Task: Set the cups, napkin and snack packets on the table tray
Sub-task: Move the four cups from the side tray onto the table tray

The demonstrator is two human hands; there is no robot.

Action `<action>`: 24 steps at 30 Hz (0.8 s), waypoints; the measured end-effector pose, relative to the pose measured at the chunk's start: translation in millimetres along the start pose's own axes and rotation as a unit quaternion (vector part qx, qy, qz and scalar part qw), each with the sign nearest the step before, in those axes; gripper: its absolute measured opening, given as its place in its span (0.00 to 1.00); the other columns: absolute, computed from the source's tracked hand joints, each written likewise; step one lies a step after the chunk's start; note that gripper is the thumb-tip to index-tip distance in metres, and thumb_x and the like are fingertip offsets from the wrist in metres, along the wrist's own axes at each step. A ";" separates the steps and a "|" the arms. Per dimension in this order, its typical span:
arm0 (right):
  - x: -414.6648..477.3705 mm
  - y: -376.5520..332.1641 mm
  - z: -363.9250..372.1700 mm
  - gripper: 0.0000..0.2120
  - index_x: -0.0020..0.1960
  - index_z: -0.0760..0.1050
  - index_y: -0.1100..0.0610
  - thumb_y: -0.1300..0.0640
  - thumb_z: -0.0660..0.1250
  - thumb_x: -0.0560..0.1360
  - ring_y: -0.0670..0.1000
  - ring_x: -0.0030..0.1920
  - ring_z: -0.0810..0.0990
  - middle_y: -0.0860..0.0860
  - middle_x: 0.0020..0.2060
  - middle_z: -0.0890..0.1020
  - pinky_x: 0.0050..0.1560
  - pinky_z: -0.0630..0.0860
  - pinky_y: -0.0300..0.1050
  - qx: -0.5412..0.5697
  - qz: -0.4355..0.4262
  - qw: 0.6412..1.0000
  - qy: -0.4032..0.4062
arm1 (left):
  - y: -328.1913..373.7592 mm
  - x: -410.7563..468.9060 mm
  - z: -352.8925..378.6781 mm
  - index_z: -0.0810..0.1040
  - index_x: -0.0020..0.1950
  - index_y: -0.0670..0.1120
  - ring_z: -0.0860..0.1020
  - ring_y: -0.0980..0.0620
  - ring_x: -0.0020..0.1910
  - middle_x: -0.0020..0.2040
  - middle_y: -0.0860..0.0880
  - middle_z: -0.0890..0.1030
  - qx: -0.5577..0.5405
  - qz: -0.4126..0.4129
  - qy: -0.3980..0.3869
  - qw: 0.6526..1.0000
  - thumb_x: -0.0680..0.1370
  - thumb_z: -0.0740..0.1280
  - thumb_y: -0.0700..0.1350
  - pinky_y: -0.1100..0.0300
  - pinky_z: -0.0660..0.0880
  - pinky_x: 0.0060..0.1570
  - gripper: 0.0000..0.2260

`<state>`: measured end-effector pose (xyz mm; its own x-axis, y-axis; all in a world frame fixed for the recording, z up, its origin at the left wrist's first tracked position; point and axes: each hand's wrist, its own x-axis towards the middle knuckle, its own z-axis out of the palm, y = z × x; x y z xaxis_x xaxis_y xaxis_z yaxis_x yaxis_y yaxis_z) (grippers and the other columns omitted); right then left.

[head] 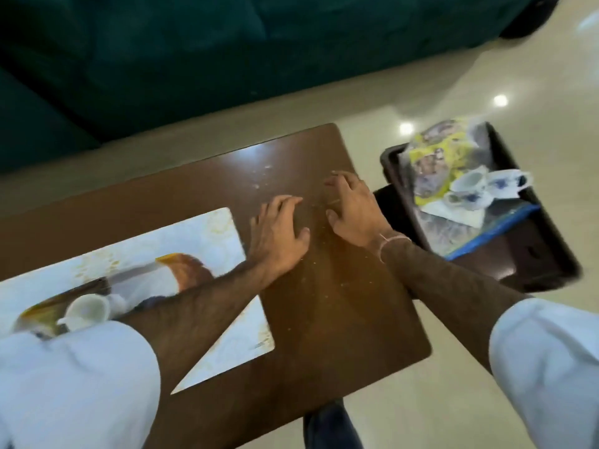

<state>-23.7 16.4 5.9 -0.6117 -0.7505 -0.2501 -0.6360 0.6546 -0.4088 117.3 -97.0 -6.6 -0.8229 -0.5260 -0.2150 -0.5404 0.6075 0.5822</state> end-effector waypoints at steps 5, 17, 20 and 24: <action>-10.4 106.2 -46.8 0.26 0.68 0.68 0.57 0.56 0.67 0.71 0.65 0.67 0.69 0.59 0.68 0.70 0.64 0.71 0.62 -0.003 0.081 0.995 0.055 | 95.8 38.8 62.2 0.70 0.70 0.52 0.69 0.47 0.67 0.68 0.49 0.72 0.000 0.059 -0.052 0.997 0.75 0.68 0.51 0.47 0.65 0.65 0.23; -11.3 275.7 -99.4 0.19 0.60 0.74 0.51 0.40 0.61 0.77 0.57 0.63 0.69 0.51 0.61 0.74 0.58 0.66 0.53 -0.002 0.210 0.946 0.246 | 239.2 118.7 171.0 0.72 0.69 0.44 0.73 0.44 0.64 0.65 0.45 0.75 -0.056 0.136 -0.122 0.982 0.76 0.69 0.51 0.48 0.69 0.63 0.24; -11.8 295.2 -99.0 0.18 0.60 0.76 0.49 0.39 0.57 0.79 0.57 0.65 0.68 0.50 0.63 0.75 0.60 0.67 0.54 0.032 0.259 0.929 0.263 | 259.7 128.8 190.0 0.71 0.69 0.45 0.72 0.46 0.65 0.66 0.45 0.75 -0.076 0.131 -0.122 0.981 0.74 0.71 0.52 0.50 0.69 0.64 0.26; -16.2 311.7 -93.4 0.17 0.61 0.76 0.51 0.43 0.61 0.78 0.58 0.64 0.68 0.54 0.62 0.74 0.60 0.72 0.57 0.052 0.267 0.937 0.221 | 275.2 135.4 210.3 0.74 0.66 0.48 0.73 0.48 0.61 0.63 0.46 0.74 -0.083 0.104 -0.170 0.976 0.71 0.73 0.53 0.58 0.70 0.57 0.25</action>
<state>-256.0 241.1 -35.5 -0.9789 -0.1937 -0.0654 -0.1494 0.8962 -0.4177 -179.7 124.2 -40.5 -0.9381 -0.1567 -0.3090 -0.3420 0.5602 0.7545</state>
